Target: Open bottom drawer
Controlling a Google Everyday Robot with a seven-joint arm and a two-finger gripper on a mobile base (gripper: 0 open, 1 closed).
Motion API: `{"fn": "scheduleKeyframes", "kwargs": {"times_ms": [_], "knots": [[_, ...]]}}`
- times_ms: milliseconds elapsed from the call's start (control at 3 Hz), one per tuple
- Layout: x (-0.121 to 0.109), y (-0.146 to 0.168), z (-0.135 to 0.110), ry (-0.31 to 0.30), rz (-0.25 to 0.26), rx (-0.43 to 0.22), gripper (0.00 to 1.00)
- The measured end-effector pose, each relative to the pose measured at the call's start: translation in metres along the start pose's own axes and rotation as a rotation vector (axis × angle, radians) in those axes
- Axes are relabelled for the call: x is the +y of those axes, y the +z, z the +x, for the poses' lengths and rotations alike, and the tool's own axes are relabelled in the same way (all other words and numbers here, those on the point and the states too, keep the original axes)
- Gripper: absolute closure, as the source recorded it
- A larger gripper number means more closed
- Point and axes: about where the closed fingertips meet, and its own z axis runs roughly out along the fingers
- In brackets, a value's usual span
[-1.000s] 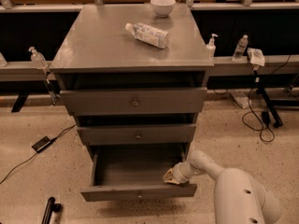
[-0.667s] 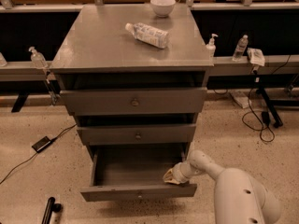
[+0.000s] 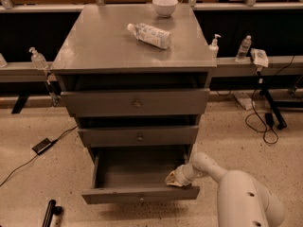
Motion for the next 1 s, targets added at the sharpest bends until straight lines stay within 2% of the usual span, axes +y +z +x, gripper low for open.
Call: {"fn": "scheduleKeyframes", "kwargs": {"times_ms": [333, 667, 1000], "knots": [[-0.0001, 0.0, 0.0, 0.0, 0.0, 0.0, 0.3], [-0.0037, 0.0, 0.0002, 0.0, 0.0, 0.0, 0.08], [-0.0085, -0.0001, 0.0004, 0.0, 0.0, 0.0, 0.0]]}}
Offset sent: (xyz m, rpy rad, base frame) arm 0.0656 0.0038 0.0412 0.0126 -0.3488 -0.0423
